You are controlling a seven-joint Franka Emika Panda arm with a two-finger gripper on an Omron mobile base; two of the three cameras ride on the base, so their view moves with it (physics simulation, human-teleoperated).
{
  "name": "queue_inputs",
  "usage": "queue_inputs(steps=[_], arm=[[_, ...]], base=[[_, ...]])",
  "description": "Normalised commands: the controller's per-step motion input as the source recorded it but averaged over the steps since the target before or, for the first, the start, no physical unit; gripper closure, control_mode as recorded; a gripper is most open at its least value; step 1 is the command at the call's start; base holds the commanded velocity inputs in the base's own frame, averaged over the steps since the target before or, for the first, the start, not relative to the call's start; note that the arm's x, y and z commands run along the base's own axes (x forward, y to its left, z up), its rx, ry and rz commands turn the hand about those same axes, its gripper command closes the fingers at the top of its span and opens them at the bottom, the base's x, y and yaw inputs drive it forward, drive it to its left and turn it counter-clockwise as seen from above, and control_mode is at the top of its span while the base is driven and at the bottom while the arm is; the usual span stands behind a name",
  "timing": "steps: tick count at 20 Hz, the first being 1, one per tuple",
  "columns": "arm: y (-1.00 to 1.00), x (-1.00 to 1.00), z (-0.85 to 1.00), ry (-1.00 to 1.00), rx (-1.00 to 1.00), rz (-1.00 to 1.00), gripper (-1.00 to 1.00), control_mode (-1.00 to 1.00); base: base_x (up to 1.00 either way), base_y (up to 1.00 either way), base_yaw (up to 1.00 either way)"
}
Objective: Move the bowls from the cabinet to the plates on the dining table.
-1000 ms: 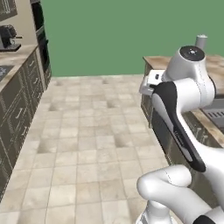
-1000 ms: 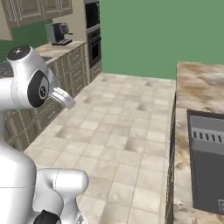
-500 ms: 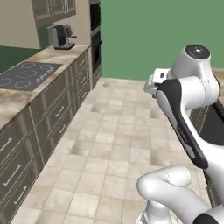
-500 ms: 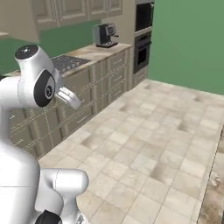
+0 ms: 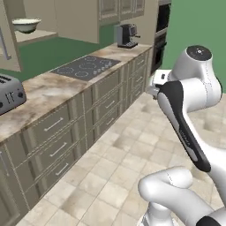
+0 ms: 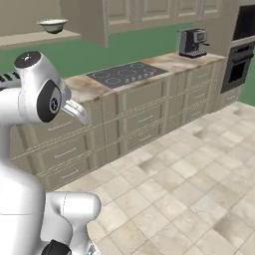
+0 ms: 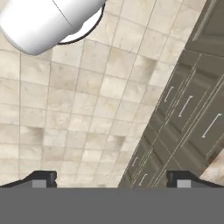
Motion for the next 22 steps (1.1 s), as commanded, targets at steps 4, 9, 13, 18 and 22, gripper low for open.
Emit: queue_inputs(steps=[4,9,13,18,22], arm=[[0.0,0.0,0.0,0.0,0.0,0.0,-1.0,1.0],[0.0,0.0,0.0,0.0,0.0,0.0,-1.0,1.0],[0.0,0.0,0.0,0.0,0.0,0.0,-1.0,1.0],[0.0,0.0,0.0,0.0,0.0,0.0,-1.0,1.0],[0.0,0.0,0.0,0.0,0.0,0.0,-1.0,1.0]], base=[[0.57,0.0,0.42],[0.78,0.0,0.4],[0.76,-0.01,0.42],[0.61,-0.25,0.43],[0.52,-0.43,0.42]])
